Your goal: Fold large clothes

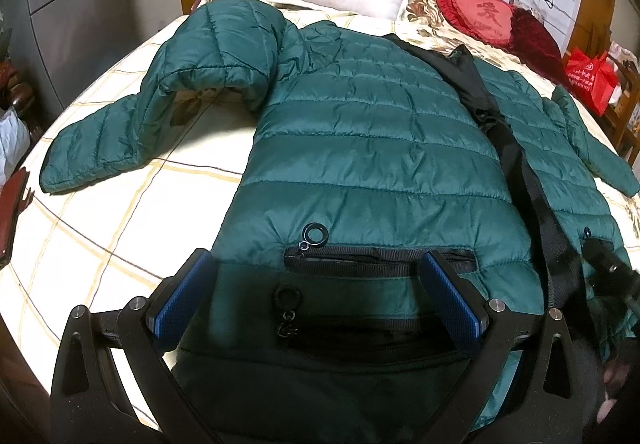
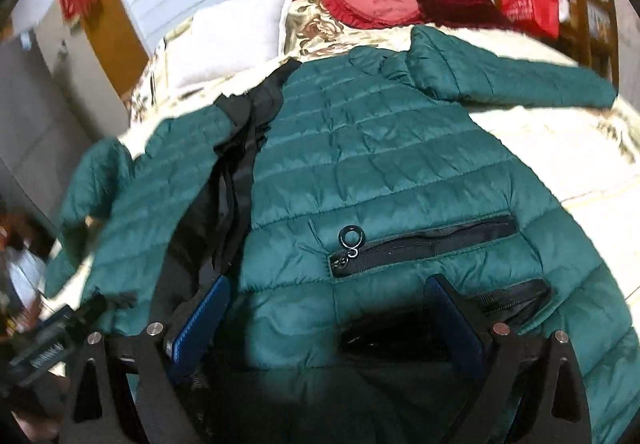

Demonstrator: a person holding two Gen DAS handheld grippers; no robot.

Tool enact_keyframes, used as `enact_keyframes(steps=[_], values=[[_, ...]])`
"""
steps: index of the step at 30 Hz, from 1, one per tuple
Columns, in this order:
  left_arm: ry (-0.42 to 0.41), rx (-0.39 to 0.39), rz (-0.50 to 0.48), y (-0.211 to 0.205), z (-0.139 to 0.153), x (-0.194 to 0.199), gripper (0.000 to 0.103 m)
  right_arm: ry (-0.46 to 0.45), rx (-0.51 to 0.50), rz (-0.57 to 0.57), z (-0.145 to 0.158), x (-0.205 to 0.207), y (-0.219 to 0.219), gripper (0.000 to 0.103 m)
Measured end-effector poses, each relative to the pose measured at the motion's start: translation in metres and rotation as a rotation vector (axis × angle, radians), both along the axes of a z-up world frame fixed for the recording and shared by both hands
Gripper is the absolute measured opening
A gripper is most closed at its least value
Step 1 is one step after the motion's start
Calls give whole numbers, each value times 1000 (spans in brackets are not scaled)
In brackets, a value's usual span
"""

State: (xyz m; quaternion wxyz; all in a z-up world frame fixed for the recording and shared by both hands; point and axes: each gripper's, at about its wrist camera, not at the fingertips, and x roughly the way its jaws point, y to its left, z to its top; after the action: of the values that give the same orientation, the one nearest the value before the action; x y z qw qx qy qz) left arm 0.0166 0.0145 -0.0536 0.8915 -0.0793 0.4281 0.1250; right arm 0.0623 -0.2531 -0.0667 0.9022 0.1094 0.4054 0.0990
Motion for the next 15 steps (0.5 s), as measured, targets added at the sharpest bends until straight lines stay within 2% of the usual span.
enact_keyframes(steps=[11,15], values=[[4,-1,2,0,-1,1,103,22,136,-28,2,4,-15,98],[5,-1,2,1,-2,1,103,31,148,-26,2,5,-16,98]])
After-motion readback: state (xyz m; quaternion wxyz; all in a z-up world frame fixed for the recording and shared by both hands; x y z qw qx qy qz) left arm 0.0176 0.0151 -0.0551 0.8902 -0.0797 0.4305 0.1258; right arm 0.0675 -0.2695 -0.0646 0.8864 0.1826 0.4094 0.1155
